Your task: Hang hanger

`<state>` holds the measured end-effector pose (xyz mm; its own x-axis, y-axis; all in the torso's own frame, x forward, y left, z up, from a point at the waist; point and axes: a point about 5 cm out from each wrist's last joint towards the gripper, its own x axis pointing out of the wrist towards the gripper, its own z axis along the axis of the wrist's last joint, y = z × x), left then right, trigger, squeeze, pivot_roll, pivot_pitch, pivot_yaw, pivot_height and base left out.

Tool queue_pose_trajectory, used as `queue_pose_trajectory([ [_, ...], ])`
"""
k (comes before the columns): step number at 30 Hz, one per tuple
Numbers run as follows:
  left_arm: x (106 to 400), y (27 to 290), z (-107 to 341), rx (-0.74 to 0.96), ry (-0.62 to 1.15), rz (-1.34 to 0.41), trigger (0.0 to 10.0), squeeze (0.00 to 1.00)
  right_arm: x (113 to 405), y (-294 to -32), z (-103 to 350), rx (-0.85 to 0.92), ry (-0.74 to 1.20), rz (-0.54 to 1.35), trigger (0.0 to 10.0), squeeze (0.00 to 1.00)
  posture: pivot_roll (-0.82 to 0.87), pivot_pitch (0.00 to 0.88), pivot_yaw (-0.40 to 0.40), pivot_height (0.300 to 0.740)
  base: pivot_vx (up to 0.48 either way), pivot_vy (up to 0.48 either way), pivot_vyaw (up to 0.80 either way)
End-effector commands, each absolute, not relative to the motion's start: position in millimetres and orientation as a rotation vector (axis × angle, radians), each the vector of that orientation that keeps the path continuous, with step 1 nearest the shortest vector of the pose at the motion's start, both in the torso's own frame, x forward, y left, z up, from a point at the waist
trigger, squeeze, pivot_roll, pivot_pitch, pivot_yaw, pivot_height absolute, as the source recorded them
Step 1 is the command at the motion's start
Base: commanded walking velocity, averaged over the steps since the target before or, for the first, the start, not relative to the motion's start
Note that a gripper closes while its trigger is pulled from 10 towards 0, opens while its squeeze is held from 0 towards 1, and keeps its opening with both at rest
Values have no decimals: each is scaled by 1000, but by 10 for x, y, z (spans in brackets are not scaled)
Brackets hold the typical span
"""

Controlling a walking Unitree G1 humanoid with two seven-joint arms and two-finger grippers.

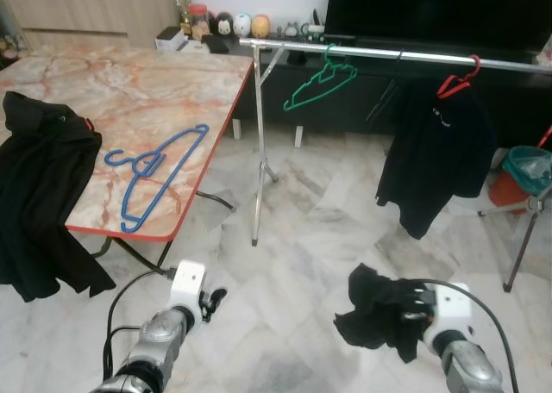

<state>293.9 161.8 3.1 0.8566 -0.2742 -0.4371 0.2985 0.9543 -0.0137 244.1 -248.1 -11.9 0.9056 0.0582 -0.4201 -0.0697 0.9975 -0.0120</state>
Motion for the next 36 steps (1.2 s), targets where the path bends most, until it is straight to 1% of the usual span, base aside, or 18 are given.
queue_pose_trajectory([
  [1,2966,1558,76,72,422,-354,10000,0,2531,-2505,9,-41,371,89,10000,0,17,0,-5,740,0,0,0],
  [3,2971,1571,82,89,414,-344,10000,0,2550,-2519,40,-46,351,74,10000,0,14,0,-1,740,0,0,0],
  [7,2907,1679,-9,126,466,-265,10000,0,2575,-2534,68,-22,326,14,10000,0,-3,0,17,740,0,0,0],
  [12,2879,1676,-31,96,478,-278,10000,0,2573,-2509,76,26,298,-9,10000,0,1,0,22,740,0,-304,0],
  [23,2923,1759,18,121,465,-258,10000,0,2581,-2547,74,29,294,-116,10000,0,9,0,35,740,0,-308,0],
  [36,2931,1778,23,119,467,-251,10000,0,2543,-2511,50,29,284,-108,10000,0,5,0,29,740,0,-308,0],
])
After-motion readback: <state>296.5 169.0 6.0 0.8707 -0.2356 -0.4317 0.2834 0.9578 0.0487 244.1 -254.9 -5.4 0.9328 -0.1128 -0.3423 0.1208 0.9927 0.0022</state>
